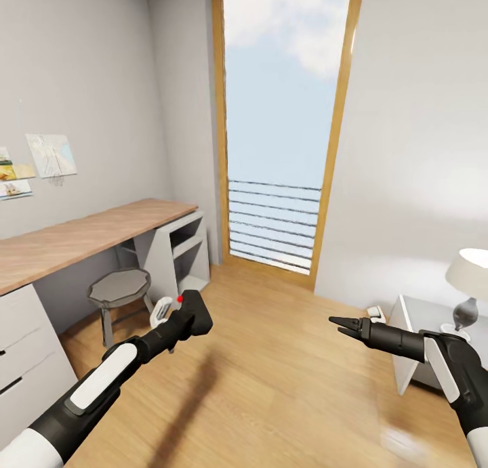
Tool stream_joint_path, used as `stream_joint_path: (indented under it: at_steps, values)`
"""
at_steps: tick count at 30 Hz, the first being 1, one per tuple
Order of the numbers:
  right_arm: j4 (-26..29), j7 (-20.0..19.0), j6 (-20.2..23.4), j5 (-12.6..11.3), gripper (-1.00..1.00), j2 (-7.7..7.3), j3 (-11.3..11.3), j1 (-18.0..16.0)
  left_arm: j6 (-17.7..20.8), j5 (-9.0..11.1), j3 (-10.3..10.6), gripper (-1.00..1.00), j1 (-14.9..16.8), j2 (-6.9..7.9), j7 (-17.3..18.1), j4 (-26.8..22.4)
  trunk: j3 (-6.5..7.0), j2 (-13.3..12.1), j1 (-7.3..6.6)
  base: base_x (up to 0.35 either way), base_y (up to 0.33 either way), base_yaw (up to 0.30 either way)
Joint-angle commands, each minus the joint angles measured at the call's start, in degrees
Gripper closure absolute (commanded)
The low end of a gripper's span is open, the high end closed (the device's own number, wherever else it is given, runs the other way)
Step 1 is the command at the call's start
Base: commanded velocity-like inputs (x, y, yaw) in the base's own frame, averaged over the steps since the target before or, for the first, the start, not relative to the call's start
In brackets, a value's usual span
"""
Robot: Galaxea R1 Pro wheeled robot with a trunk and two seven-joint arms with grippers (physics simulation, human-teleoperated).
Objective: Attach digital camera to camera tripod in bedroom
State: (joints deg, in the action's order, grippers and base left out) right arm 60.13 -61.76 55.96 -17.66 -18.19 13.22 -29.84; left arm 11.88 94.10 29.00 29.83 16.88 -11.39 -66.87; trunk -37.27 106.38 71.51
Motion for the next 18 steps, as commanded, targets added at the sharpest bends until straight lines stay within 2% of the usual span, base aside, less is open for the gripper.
stream_joint_path:
  at_steps: [1, 18]
  values:
    - [0.00, -0.20, 0.20, 0.09, -1.00, 0.00, 0.05, -0.04, 0.01, 0.33, 0.06, 1.00, 0.05, 0.00, -0.39, -0.10, 0.12, -0.38, -0.23, 0.000, 0.000, 0.000]
    - [-0.01, -0.41, 0.34, -0.08, -1.00, -0.07, 0.22, -0.04, -0.07, 0.38, -0.02, 1.00, 0.05, -0.15, -0.46, -0.18, 3.17, -7.20, -3.97, 0.000, 0.000, 0.000]
